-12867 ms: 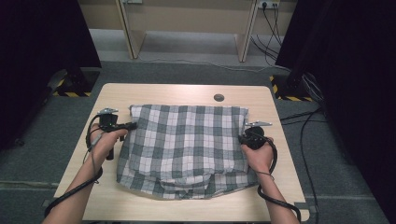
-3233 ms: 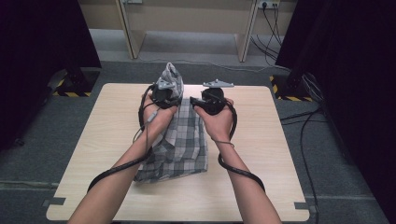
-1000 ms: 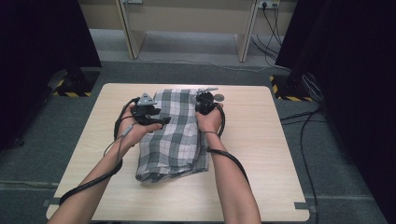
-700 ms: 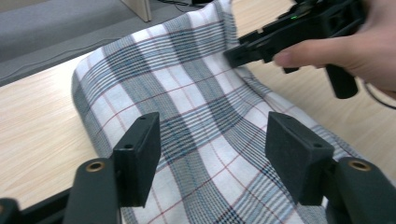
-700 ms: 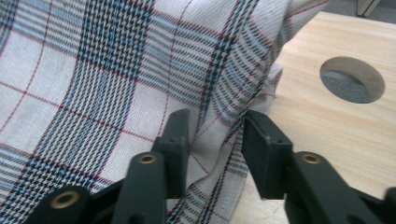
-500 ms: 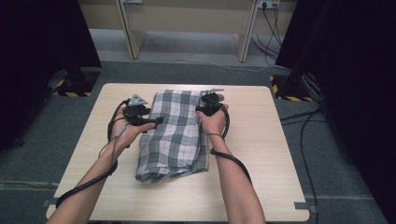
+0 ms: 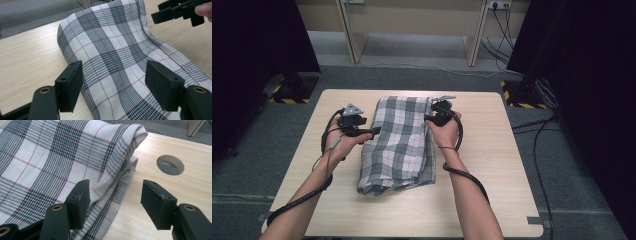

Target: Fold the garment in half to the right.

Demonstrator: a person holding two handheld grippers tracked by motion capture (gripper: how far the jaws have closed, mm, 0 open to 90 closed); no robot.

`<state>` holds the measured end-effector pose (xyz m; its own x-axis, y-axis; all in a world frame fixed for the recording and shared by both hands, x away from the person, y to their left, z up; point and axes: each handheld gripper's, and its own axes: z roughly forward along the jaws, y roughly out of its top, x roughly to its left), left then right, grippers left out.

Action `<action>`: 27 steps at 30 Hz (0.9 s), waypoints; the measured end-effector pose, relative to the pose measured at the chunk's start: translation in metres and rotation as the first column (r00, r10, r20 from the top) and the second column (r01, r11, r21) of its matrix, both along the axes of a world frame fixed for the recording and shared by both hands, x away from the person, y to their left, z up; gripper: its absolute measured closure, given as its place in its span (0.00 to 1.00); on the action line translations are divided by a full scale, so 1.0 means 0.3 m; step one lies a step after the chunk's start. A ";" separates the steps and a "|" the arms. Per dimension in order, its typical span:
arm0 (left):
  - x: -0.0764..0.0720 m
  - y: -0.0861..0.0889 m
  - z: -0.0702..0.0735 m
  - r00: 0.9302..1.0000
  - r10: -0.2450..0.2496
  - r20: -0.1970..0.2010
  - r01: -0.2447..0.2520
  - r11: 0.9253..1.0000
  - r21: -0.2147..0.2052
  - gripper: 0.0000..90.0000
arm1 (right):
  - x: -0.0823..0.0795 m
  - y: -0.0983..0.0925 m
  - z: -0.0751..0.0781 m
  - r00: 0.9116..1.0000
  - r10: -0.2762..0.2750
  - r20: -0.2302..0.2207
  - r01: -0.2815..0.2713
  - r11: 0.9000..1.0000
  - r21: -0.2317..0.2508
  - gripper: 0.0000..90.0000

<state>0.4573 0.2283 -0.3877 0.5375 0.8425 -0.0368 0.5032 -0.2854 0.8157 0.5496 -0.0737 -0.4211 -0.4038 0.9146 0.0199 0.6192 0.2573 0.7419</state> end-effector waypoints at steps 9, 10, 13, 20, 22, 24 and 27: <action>-0.010 0.036 -0.006 1.000 0.017 0.003 -0.017 1.000 -0.002 0.34 | -0.021 -0.006 0.003 1.000 0.015 -0.011 -0.015 1.000 0.001 0.40; -0.011 0.040 -0.007 1.000 0.019 0.002 -0.019 1.000 -0.001 0.34 | -0.023 -0.006 0.004 1.000 0.015 -0.012 -0.015 1.000 0.001 0.40; -0.014 0.050 -0.009 1.000 0.024 0.001 -0.024 1.000 -0.006 0.34 | -0.030 -0.010 0.006 1.000 0.020 -0.007 -0.020 1.000 -0.005 0.39; -0.025 0.068 -0.018 0.999 0.036 0.005 -0.036 0.999 -0.014 0.33 | -0.045 -0.021 0.005 0.999 0.029 -0.014 -0.029 1.000 -0.002 0.36; -0.026 0.074 -0.023 0.999 0.041 0.004 -0.041 0.999 -0.017 0.33 | -0.051 -0.024 0.005 0.999 0.032 -0.013 -0.032 0.999 -0.003 0.36; -0.029 0.079 -0.029 0.999 0.046 0.003 -0.046 0.999 -0.018 0.33 | -0.057 -0.027 0.004 0.999 0.034 -0.014 -0.034 0.999 -0.003 0.35; -0.034 0.085 -0.035 0.999 0.047 0.003 -0.047 0.999 -0.023 0.33 | -0.064 -0.032 0.003 0.999 0.035 -0.017 -0.035 0.999 -0.002 0.34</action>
<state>0.4472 0.2538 -0.3982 0.4973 0.8659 -0.0544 0.5132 -0.2429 0.8232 0.5303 -0.0831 -0.4202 -0.4352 0.9000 0.0255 0.6226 0.2804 0.7306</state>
